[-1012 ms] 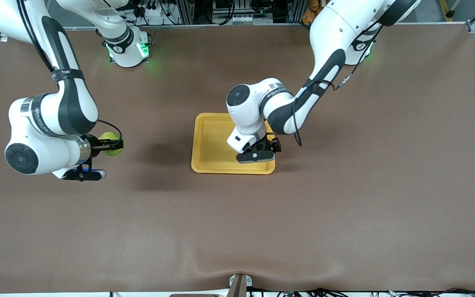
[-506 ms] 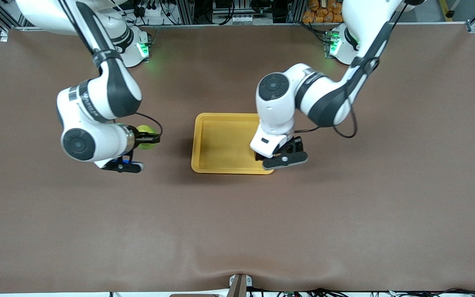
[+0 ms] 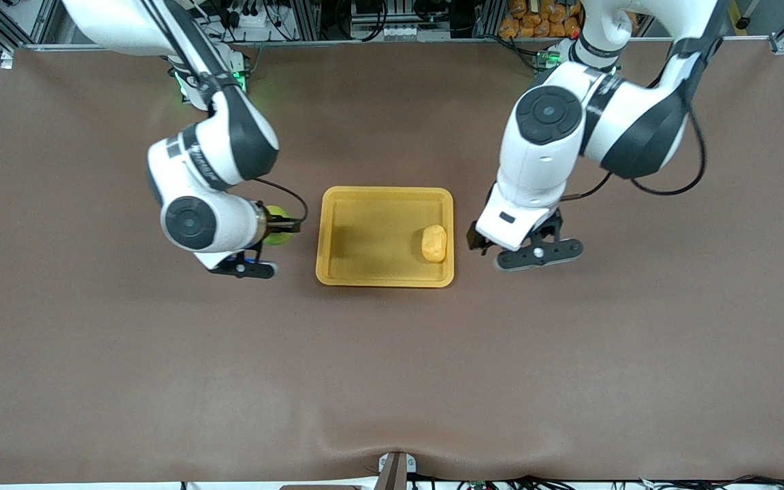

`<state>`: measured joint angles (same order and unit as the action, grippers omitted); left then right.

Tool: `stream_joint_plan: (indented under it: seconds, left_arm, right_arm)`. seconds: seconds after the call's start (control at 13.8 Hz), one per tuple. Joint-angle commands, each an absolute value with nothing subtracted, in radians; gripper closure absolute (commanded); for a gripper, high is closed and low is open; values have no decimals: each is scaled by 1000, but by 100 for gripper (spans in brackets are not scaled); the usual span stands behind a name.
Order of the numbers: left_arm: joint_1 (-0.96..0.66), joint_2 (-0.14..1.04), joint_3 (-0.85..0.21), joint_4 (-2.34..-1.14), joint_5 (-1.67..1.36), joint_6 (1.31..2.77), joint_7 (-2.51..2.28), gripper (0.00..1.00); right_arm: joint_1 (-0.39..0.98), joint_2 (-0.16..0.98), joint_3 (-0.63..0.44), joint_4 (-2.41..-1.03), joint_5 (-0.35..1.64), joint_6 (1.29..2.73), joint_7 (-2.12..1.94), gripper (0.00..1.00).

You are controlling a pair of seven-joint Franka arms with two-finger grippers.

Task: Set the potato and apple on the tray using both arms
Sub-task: 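Withdraw the left gripper while the right gripper carries the apple over the tray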

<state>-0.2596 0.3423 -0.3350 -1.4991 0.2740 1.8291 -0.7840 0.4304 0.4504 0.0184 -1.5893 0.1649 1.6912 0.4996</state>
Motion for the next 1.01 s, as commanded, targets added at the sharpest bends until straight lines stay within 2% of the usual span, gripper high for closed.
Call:
stream_joint_plan:
  seconds: [0.0,0.65,0.94]
  left_arm:
    - [-230,273,-342,-1519,238,1748,-724,0]
    - [-123,137,-331,-1519,140,1606,-693,0]
    - [-29,83,-336,-1519,86,1588,-553,0]
  right_arm:
    - [481,500,9,-1577,184,1727,526,92]
    - [551,612,8,-1580,244,1882,528,92]
    - [592,644,8,-1586,244,1956,591,91]
